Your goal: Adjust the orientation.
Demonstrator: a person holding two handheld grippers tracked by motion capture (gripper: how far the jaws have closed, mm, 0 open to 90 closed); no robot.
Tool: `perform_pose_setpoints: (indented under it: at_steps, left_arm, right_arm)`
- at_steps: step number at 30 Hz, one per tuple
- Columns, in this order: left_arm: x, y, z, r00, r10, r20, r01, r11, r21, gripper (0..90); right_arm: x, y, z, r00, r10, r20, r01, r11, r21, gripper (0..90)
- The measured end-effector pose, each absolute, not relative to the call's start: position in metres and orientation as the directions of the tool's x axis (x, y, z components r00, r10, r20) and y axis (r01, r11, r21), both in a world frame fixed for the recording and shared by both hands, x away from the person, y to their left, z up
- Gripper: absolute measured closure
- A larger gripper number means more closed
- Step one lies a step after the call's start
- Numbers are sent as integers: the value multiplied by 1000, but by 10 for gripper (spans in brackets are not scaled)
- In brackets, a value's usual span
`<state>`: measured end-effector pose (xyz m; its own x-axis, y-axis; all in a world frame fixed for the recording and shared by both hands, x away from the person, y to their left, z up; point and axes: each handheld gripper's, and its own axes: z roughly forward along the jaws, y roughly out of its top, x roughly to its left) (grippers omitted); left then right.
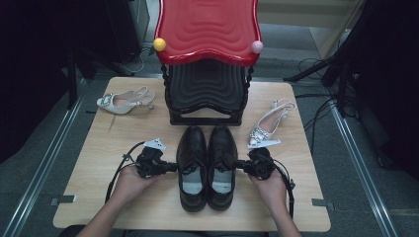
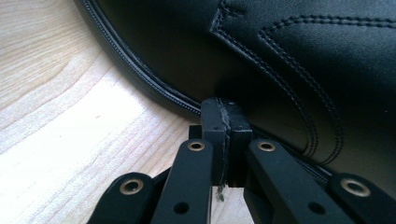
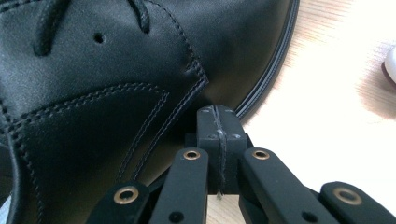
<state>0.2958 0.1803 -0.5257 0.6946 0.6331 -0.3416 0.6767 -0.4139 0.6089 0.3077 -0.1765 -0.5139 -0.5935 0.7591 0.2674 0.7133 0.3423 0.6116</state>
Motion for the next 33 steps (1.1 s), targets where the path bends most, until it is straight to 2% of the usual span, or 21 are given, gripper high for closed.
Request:
perform_pose_setpoints:
  at_steps: [14,19,22,26,31,33]
  left_arm:
    - [286,172,-527,704,603,-376,680,-418,602,900]
    - [286,171,-526,743,584,-326,636,-468,613,900]
    - [285,172,-523,751,584,-307,626,-483,613,892]
    - [283,181,-516,747,578,-328,626,-446,640,816]
    - [283,191,-516,726,618,-302,638,-442,631,629]
    - [285,195,-516,717,623,-312,647,-428,631,559]
  right_arm:
    - [315,-179,-514,-578,775,257,710,322,626,900]
    - [318,-182,-514,-570,777,266,716,311,625,900]
    - [317,-186,-512,-573,773,272,708,300,639,855]
    - [314,-193,-506,-570,764,304,702,259,664,799]
    - [309,-199,-502,-561,758,333,698,217,682,598]
    - [307,-200,-500,-566,758,323,684,214,697,561]
